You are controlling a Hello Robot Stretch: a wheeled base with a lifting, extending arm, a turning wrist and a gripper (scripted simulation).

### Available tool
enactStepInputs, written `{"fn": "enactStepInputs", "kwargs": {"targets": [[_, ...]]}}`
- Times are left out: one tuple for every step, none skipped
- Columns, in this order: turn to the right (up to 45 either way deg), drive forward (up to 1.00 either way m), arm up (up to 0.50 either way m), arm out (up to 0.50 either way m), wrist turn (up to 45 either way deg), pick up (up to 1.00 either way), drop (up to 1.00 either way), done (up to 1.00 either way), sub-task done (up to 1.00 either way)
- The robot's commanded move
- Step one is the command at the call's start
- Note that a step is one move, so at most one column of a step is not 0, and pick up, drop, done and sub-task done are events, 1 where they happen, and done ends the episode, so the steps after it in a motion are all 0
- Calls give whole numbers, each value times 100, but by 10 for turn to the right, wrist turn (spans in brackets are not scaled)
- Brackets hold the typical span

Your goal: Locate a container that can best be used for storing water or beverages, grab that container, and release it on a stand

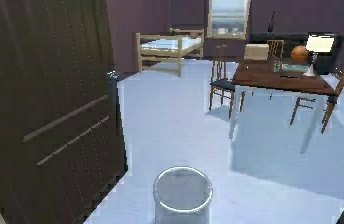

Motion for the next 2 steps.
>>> {"fn": "enactStepInputs", "kwargs": {"targets": [[0,100,0,0,0,0,0,0,0],[30,0,0,0,0,0,0,0,0]]}}
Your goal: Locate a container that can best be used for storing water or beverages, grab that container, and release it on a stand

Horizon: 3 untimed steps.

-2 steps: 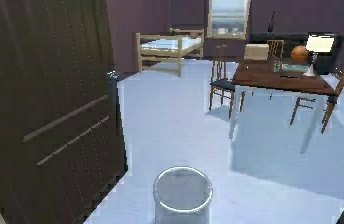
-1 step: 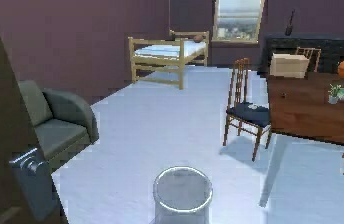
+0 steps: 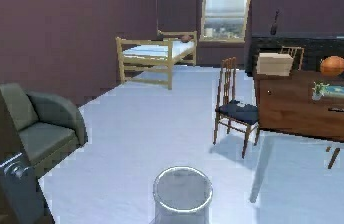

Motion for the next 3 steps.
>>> {"fn": "enactStepInputs", "kwargs": {"targets": [[0,55,0,0,0,0,0,0,0],[-60,0,0,0,0,0,0,0,0],[0,50,0,0,0,0,0,0,0]]}}
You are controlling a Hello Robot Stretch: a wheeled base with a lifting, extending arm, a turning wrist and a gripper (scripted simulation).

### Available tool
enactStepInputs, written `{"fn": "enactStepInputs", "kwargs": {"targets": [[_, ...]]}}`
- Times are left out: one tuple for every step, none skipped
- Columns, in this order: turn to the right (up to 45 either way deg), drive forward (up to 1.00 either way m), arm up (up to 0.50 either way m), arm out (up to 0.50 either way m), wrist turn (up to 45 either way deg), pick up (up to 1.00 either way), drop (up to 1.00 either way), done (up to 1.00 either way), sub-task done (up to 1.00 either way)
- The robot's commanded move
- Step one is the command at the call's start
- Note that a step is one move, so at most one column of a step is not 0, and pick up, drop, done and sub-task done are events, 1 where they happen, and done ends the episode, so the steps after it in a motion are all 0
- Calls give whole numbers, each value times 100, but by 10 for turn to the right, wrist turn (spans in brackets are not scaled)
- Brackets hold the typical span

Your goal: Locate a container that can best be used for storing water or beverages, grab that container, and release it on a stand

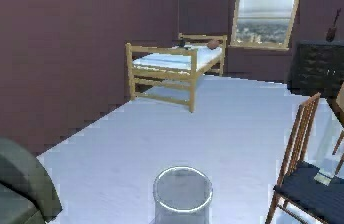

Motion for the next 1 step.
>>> {"fn": "enactStepInputs", "kwargs": {"targets": [[-450,0,0,0,0,0,0,0,0]]}}
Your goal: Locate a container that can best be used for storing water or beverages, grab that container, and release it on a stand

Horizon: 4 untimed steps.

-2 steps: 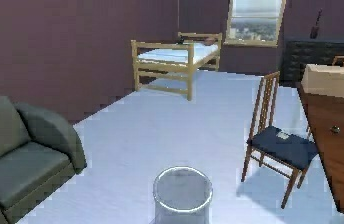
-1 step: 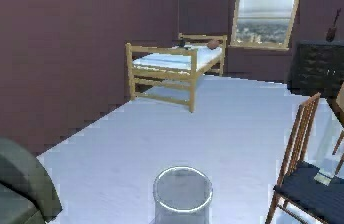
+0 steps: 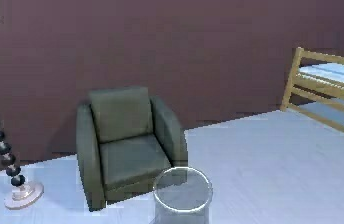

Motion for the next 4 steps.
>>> {"fn": "enactStepInputs", "kwargs": {"targets": [[-360,0,0,0,0,0,0,0,0],[0,55,0,0,0,0,0,0,0],[-330,0,0,0,0,0,0,0,0],[0,10,0,0,0,0,0,0,0]]}}
